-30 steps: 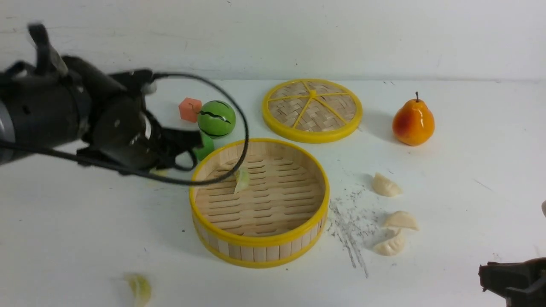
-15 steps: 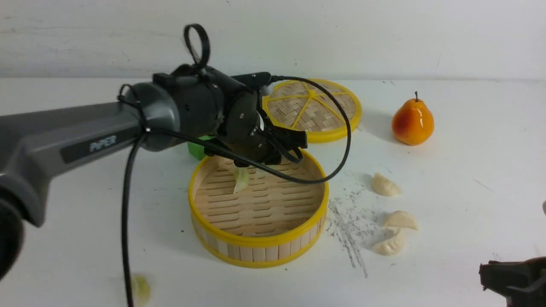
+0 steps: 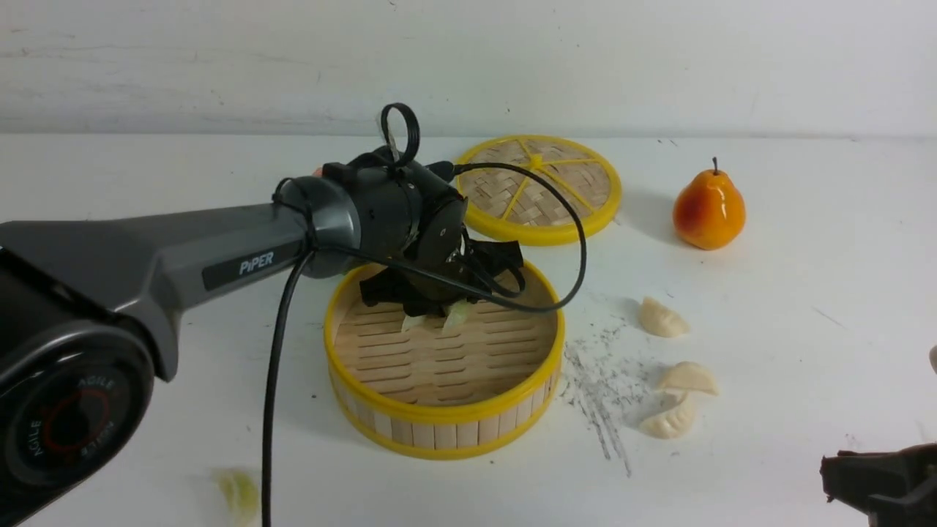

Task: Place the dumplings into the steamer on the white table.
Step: 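Place the dumpling into the bamboo steamer basket with the left gripper, then reach for and grasp a dumpling on the table with the left gripper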

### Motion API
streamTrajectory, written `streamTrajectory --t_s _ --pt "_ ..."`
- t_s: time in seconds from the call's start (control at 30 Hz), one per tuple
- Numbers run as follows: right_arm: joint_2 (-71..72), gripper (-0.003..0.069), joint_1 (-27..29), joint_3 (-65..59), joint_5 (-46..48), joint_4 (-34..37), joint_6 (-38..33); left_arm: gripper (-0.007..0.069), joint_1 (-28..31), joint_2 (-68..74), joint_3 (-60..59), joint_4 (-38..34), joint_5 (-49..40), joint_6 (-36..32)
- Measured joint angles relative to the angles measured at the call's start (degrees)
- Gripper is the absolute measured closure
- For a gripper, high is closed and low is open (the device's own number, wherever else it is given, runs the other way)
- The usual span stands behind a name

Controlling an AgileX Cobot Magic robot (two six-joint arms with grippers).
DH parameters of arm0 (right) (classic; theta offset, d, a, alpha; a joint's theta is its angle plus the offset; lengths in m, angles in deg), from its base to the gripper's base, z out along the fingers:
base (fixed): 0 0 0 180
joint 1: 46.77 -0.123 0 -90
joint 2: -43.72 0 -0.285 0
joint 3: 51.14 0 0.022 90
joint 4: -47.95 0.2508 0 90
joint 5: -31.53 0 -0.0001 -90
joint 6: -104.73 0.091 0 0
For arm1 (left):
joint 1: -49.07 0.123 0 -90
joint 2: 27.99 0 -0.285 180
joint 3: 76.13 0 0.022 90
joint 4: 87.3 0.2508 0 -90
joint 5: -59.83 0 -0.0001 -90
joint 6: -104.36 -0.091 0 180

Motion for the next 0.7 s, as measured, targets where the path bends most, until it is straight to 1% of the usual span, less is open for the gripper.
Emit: streamTrajectory --t_s 0.1,0.23,0.27,0.3,0.33,0.43,0.5,0.6,0.7 --pt "0.00 0.0550 0.00 0.00 0.00 0.01 0.00 0.0225 0.19 -0.71 0.79 -0.12 -2.94 -0.12" --pt "0.00 0.0548 0.00 0.00 0.06 0.01 0.00 0.0212 0.19 -5.28 0.92 0.15 -6.44 -3.22" --pt "0.00 0.0546 0.00 0.00 0.06 0.01 0.00 0.0211 0.19 -9.25 0.92 0.70 -7.71 -5.46" --pt "0.00 0.0546 0.00 0.00 0.06 0.01 0.00 0.0210 0.19 -9.80 0.92 0.81 -8.06 -6.16" --pt "0.00 0.0544 0.00 0.00 0.06 0.01 0.00 0.0209 0.19 -15.30 1.04 2.22 -9.67 -8.89" --pt "0.00 0.0545 0.00 0.00 0.06 0.01 0.00 0.0209 0.19 -21.69 1.28 4.28 -12.08 -11.69" --pt "0.00 0.0543 0.00 0.00 0.06 0.01 0.00 0.0209 0.19 -29.18 0.06 6.29 -13.99 -13.33" --pt "0.00 0.0540 0.00 0.00 0.06 0.06 0.00 0.0209 0.19 -37.37 -5.33 7.13 -15.12 -14.54" --pt "0.00 0.0536 0.00 0.00 0.06 0.06 0.00 0.0209 0.19 -43.81 -16.21 7.02 -15.30 -14.00"
